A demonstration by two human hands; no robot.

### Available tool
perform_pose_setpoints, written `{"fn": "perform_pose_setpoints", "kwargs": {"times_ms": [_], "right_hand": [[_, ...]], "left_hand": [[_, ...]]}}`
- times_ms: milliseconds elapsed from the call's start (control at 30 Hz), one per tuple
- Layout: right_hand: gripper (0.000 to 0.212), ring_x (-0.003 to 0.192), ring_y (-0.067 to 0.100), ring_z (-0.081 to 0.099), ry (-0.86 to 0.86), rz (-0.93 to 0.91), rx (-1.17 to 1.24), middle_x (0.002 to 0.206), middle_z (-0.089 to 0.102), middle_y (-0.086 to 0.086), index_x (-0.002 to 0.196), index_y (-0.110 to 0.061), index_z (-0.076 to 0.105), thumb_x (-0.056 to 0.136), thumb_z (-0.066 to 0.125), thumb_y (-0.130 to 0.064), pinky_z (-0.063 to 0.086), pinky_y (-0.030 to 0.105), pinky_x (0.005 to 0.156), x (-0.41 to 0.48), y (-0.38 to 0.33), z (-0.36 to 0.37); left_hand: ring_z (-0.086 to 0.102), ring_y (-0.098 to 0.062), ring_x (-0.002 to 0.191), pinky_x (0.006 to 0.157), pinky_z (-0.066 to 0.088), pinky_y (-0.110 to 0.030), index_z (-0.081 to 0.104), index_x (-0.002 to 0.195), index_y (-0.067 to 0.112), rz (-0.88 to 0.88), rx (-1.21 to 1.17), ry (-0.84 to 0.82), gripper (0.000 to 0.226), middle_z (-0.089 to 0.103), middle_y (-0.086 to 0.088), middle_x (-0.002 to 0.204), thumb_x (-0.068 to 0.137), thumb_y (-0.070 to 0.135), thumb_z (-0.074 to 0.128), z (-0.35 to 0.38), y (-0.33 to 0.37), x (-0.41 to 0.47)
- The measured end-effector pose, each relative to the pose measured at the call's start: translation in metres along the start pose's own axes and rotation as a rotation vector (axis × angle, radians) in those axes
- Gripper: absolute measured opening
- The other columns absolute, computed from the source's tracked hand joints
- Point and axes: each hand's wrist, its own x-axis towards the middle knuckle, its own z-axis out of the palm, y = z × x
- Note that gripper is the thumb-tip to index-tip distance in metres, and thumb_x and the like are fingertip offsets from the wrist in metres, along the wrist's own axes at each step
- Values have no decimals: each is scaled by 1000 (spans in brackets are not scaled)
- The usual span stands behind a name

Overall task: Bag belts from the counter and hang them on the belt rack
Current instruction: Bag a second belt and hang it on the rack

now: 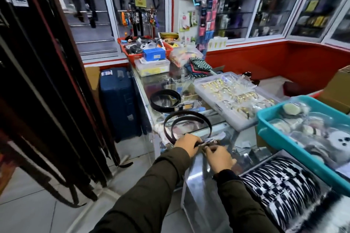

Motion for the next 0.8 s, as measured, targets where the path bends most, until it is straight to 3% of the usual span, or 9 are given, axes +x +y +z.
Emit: {"fn": "perform_pose_setpoints", "kwargs": {"times_ms": [100,167,233,300,533,567,667,733,800], "right_hand": [[33,110,31,66,-23,-6,186,107,75,4,104,-26,76,90,58,-50,39,44,104,6,0,2],[29,96,30,72,-79,-15,518,95,78,7,103,-15,78,88,68,-37,53,46,96,11,-4,3],[28,82,24,72,-134,-19,845,94,75,16,111,2,72,87,73,-13,60,33,81,13,-13,-2],[30,77,17,68,-185,-72,1017,98,73,20,115,7,67,86,71,-1,58,18,67,10,-28,-9],[23,68,2,70,-258,-340,1167,89,75,6,106,-6,72,84,76,-5,56,16,63,-11,-102,-28],[23,71,4,71,-277,-378,1170,90,75,8,107,-5,73,84,76,-6,57,18,65,-14,-111,-29],[28,90,22,75,-354,-504,1142,99,78,15,110,0,75,84,77,-8,61,32,81,-24,-143,-28],[28,98,29,75,-390,-584,1115,103,78,17,111,-1,75,84,77,-9,60,40,87,-35,-163,-27],[26,98,30,75,-405,-663,1082,101,78,16,110,-3,76,85,77,-12,61,41,86,-49,-184,-25]], "left_hand": [[70,-26,105,90,56,-34,73,118,20,-35,-129,77,27,76,-6,114,93,28,65,-1,0,-3],[71,-22,100,89,57,-36,75,114,21,-36,-212,136,27,78,-4,109,93,33,65,-6,-1,-6],[72,-21,99,88,58,-40,76,113,21,-30,-302,219,27,79,-4,106,93,36,64,-14,0,-6],[73,-20,100,90,59,-41,76,113,20,-37,-417,308,28,79,-4,108,92,35,66,-27,2,-9],[69,-18,88,85,61,-41,75,117,15,-67,-631,630,28,70,-5,99,92,25,69,-81,-10,-36],[67,-16,87,84,61,-36,74,118,15,-71,-648,681,28,67,-7,102,92,24,69,-88,-13,-41],[61,1,80,73,50,-3,73,120,15,-89,-635,840,30,67,-7,108,91,20,70,-107,-26,-63],[59,2,79,70,46,0,72,121,14,-132,-611,932,30,68,-6,108,92,20,70,-119,-33,-78],[61,-5,88,79,49,-7,70,123,15,-153,-556,1008,31,66,-4,113,94,25,66,-131,-43,-95]]}}
